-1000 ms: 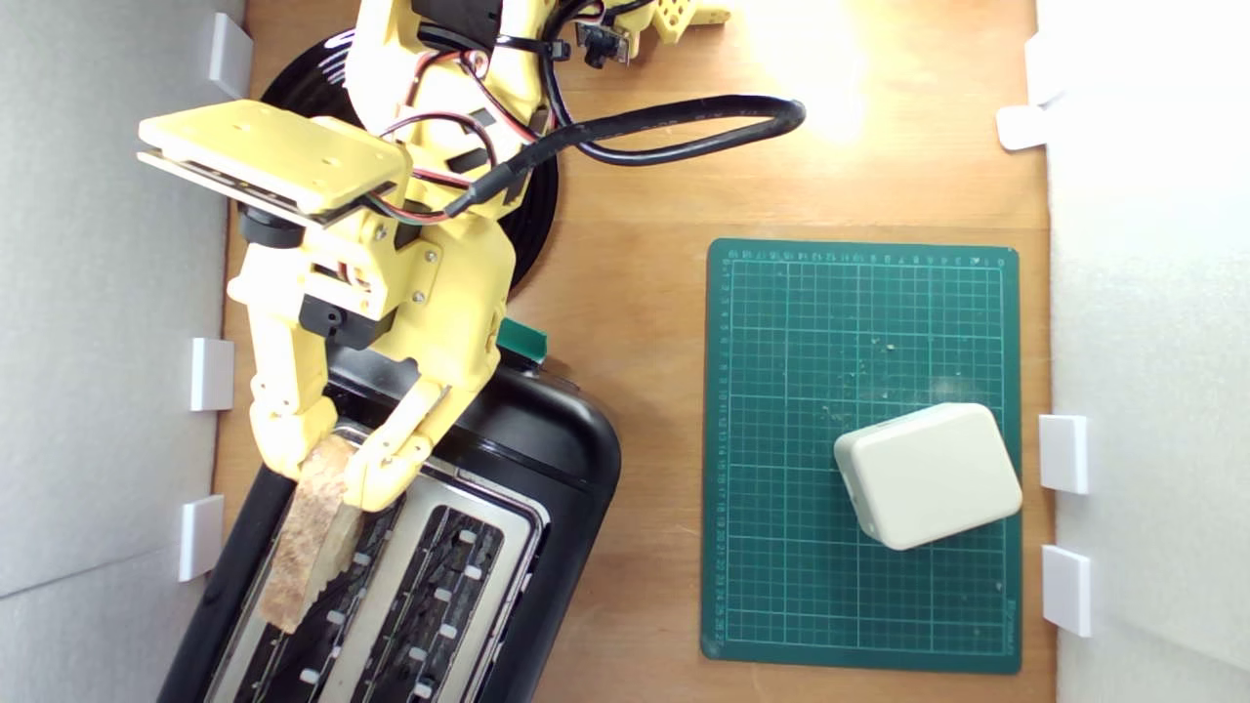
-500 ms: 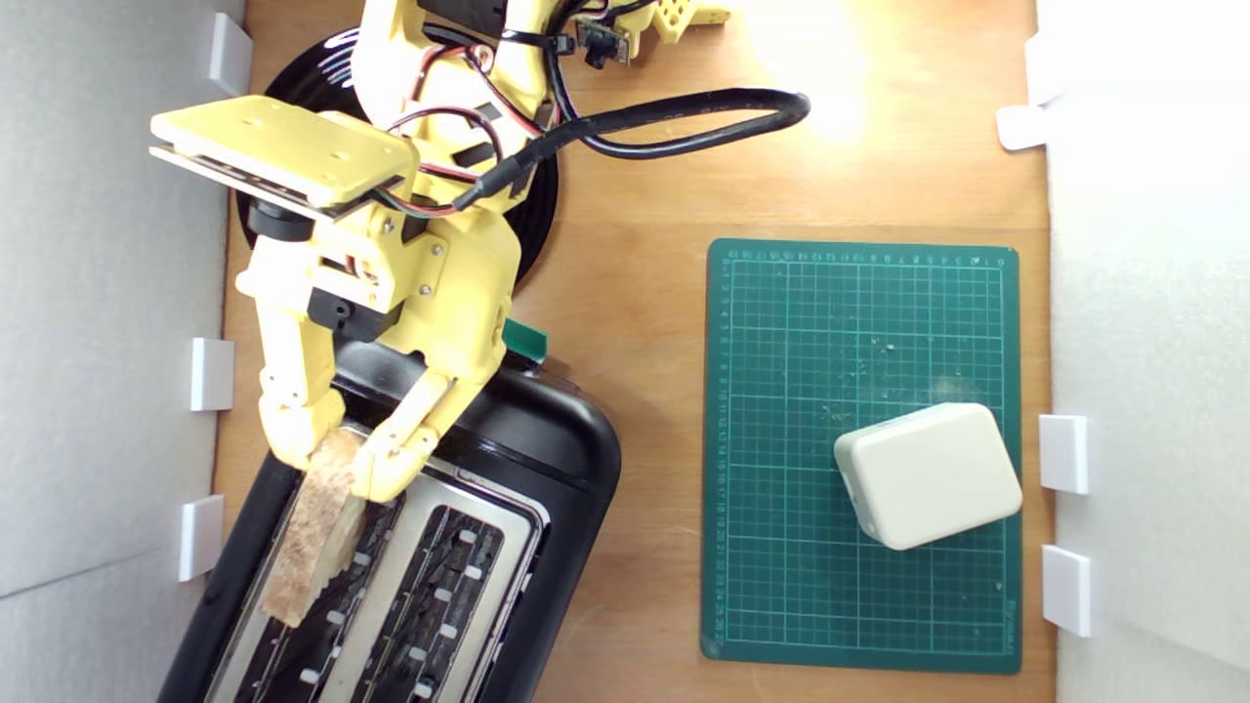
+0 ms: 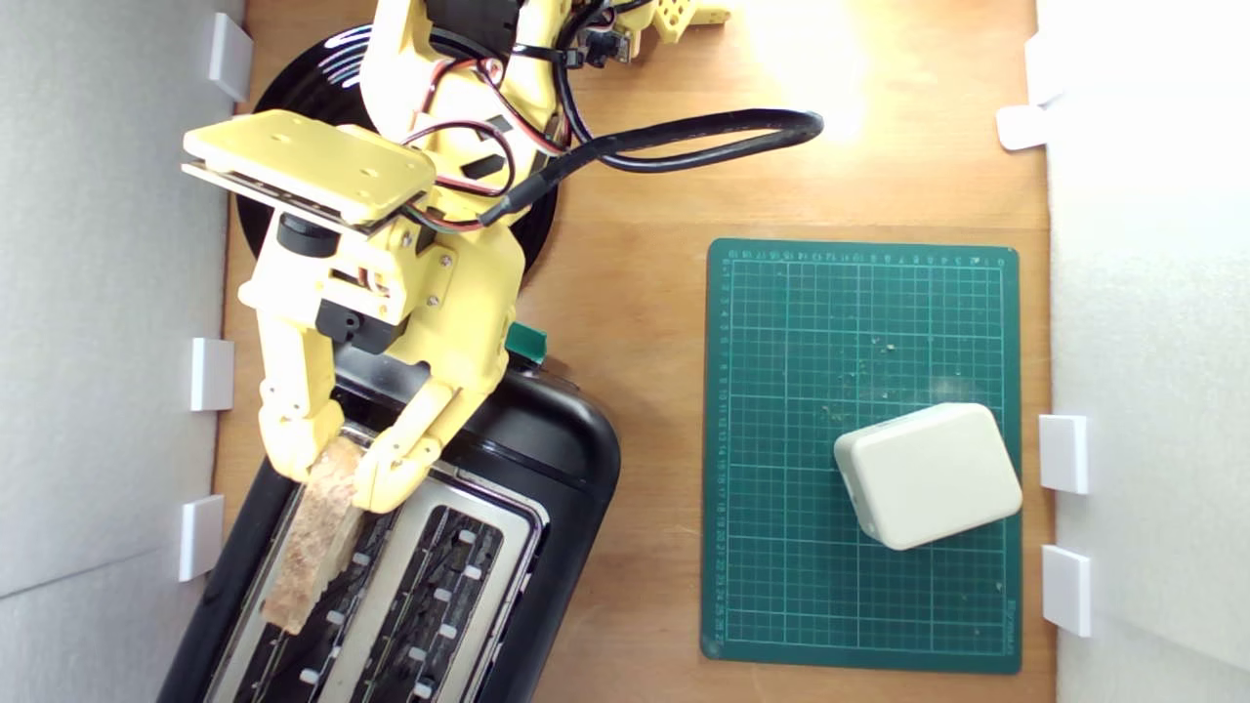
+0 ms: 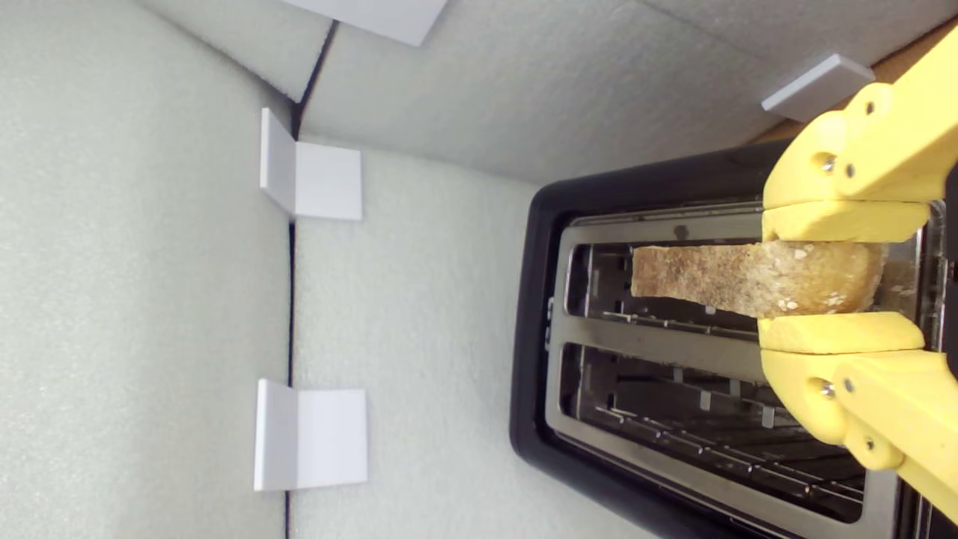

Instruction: Pick bread and place in toaster

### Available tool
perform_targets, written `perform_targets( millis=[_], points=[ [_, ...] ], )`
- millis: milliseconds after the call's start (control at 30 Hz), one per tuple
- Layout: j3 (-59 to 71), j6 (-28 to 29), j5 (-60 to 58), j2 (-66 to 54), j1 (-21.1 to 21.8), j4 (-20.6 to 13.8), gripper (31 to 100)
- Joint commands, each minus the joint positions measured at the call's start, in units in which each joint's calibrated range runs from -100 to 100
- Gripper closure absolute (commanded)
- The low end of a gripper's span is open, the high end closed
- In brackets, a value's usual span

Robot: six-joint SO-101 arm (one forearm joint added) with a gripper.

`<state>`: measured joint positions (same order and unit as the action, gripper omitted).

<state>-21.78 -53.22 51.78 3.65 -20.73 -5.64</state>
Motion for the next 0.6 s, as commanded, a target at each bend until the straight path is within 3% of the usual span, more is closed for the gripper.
perform_targets(
  millis=[0,367,567],
  points=[
    [0.4,0.1,-0.24,6.33,1.07,-0.98,77.4],
    [0.76,0.98,-0.16,3.17,4.54,-0.89,77.4],
    [0.67,0.67,-0.16,1.75,4.05,-1.61,77.4]
  ],
)
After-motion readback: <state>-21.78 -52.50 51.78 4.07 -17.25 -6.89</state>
